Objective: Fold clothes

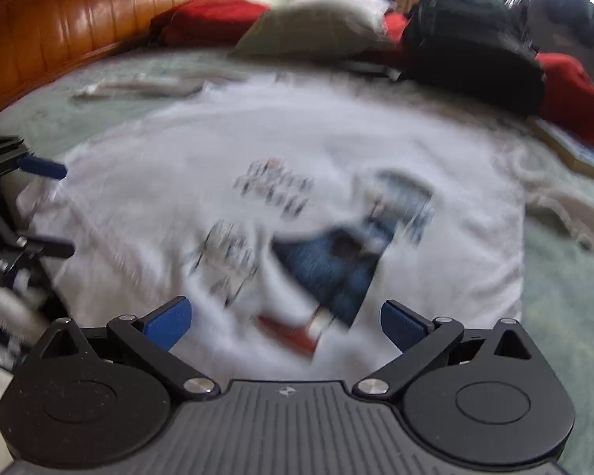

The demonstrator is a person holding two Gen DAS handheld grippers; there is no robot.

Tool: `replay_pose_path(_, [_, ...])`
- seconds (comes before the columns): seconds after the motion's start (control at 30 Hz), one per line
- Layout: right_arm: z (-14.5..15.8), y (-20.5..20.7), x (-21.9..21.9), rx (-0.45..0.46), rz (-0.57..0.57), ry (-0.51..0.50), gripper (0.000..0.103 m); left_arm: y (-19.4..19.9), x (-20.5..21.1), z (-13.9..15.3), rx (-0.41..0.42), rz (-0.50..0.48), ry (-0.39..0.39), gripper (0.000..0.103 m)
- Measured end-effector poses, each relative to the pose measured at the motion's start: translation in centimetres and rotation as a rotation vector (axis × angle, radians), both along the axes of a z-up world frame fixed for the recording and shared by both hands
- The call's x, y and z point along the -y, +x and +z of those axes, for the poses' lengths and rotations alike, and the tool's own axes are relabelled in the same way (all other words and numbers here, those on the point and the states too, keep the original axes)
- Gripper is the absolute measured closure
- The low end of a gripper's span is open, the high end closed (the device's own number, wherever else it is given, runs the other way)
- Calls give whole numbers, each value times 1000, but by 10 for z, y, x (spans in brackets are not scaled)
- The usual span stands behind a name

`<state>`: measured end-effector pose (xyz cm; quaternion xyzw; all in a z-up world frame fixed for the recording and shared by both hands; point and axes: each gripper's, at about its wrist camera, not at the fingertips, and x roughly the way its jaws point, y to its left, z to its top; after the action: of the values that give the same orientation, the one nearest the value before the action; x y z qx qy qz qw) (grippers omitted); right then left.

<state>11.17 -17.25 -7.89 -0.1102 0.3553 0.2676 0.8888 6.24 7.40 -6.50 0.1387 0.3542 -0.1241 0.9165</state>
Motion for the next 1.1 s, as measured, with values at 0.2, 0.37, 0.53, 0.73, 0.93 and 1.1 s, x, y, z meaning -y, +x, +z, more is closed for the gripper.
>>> replay_pose_path(0.2, [9,52,-1,10,-21,75,0,43,8,10,16,-4,-35,1])
replay_pose_path(0.37, [-12,79,20,-65,-105,103,0,51,-1,-19,-59,31,-83,1])
replay_pose_path(0.53, [-7,71,59,-83,-241,88,0,45,-9,-16,-76,39,-80,1])
replay_pose_path(0.73, [9,103,36,-93,-208,203,0,65,2,-4,-40,22,-61,1])
replay_pose_path(0.93, [-1,130,22,-140,-231,191,0,65,-11,-19,-75,55,-122,1])
replay_pose_path(1.1, [-6,131,57,-138,-381,97,0,57,-28,-15,-82,90,-139,1])
